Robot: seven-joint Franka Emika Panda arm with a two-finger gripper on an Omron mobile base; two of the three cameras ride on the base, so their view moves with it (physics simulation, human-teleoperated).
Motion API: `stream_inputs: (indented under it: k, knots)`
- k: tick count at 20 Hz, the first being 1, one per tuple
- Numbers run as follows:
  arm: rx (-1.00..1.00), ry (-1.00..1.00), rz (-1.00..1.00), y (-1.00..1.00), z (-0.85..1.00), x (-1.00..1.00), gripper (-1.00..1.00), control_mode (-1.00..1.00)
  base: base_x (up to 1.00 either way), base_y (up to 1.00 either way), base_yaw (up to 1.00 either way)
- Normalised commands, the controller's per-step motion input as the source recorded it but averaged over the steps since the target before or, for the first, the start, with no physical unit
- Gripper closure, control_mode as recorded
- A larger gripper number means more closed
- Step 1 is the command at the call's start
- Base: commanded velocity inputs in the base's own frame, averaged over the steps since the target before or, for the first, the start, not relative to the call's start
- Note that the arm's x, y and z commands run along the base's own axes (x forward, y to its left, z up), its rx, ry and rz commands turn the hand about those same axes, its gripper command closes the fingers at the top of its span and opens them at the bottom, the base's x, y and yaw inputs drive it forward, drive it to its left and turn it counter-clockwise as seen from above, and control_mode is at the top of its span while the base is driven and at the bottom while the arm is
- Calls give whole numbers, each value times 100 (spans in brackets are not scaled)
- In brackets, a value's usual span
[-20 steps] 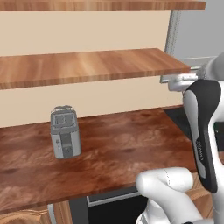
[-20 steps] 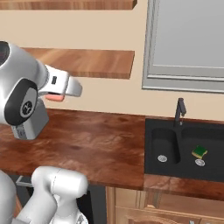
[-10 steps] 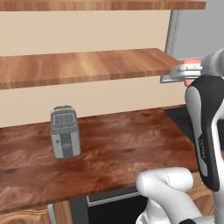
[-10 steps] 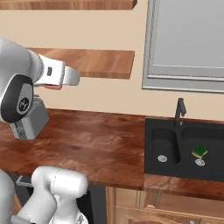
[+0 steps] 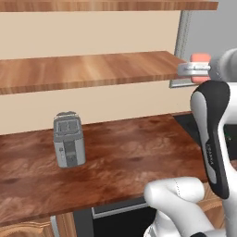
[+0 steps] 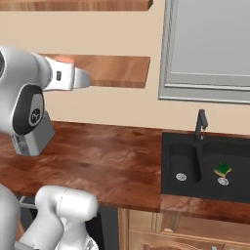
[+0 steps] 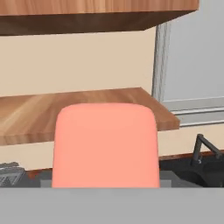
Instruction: Pick up the bar soap and sponge from the sink, and place them back in the shelves.
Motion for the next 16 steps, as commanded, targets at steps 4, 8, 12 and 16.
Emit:
stream_inputs:
  k: [4, 8, 12, 16]
  knots:
    - [0, -24, 3, 0, 0, 18, 100, -100, 0, 0, 0]
    - [0, -17, 3, 0, 0, 20, 100, -100, 0, 0, 0]
    - [0, -2, 1, 2, 4, 20, 100, -100, 0, 0, 0]
    - [0, 0, 1, 11, 9, 30, 100, -100, 0, 0, 0]
